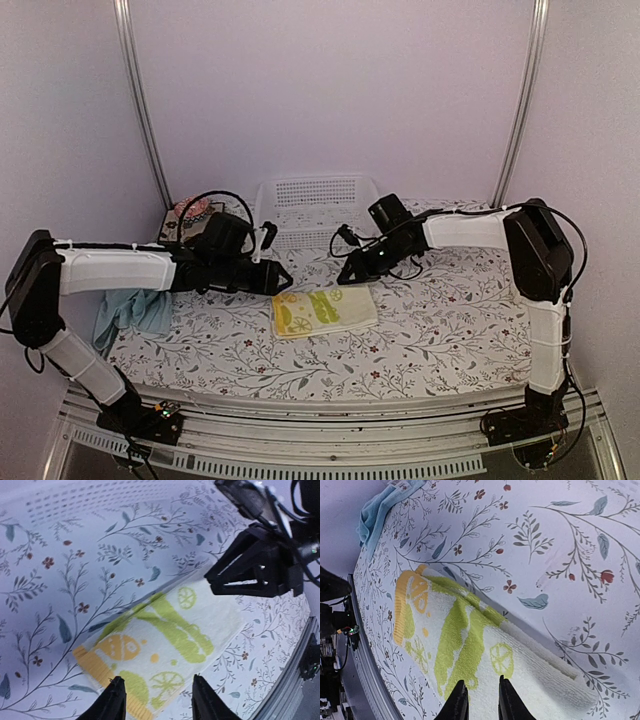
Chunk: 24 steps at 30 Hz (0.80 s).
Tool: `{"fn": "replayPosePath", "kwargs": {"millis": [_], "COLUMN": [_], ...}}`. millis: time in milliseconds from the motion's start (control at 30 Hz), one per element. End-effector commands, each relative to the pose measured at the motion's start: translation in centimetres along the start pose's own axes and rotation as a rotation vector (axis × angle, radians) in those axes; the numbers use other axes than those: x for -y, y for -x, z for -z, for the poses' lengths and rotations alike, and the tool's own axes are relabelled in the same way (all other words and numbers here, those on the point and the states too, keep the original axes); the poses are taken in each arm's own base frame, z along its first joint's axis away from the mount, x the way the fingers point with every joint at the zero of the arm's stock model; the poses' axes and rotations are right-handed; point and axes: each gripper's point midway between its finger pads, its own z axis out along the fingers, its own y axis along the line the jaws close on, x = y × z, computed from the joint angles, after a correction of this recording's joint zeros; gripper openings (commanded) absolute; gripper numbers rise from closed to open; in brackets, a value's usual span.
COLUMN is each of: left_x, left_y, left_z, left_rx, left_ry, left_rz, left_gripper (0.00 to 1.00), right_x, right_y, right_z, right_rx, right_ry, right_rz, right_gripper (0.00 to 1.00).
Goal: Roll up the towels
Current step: Smooth out the towel at the center of the board.
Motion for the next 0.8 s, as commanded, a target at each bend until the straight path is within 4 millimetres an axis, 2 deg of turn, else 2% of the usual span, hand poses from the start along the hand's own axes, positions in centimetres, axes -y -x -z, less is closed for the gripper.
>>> {"fn": "replayPosePath", "kwargs": {"millis": [0, 133, 200, 333, 467, 567, 633, 767], "left_x": [6.0, 7.7, 8.0, 7.6, 6.1, 4.6, 3.5, 1.6], "left_y": [0.9, -1.4, -2.4, -4.0, -6.0, -7.4, -8.1, -9.7], "left_z": [-1.4, -2.8, -3.0, -3.0, -3.7, -4.4, -4.9, -5.7], "left_rx": [-0.018, -0.120, -0.154, -0.206, -0.276, -0.321, -0.346, -0.405], "left_ry": [-0.217, -0.294, -0.311, -0.314, -0.263, -0.195, -0.151, -0.061], "left_rz": [-0.099, -0.109, -0.111, -0.109, -0.117, -0.115, -0.107, -0.099], "left_gripper": [0.41, 0.25, 0.17, 0.14, 0.13, 0.06, 0.01, 0.00], "right_x": [-0.7, 0.5, 0.6, 1.4, 3.5, 4.8, 5.4, 5.9], "right_y": [1.0, 0.1, -0.3, -1.1, -1.6, -1.4, -1.3, -1.6], "right_z": [1.9, 1.5, 1.4, 0.9, 0.3, 0.6, 0.8, 0.6], "right_rx": [0.045, 0.028, 0.023, 0.009, -0.001, 0.012, 0.018, 0.014], "right_ry": [0.021, 0.043, 0.050, 0.033, -0.012, -0.037, -0.048, -0.063], "right_rz": [0.027, -0.020, -0.033, -0.064, -0.124, -0.150, -0.161, -0.173], "right_gripper": [0.20, 0.12, 0.11, 0.10, 0.05, 0.05, 0.05, 0.06]}}
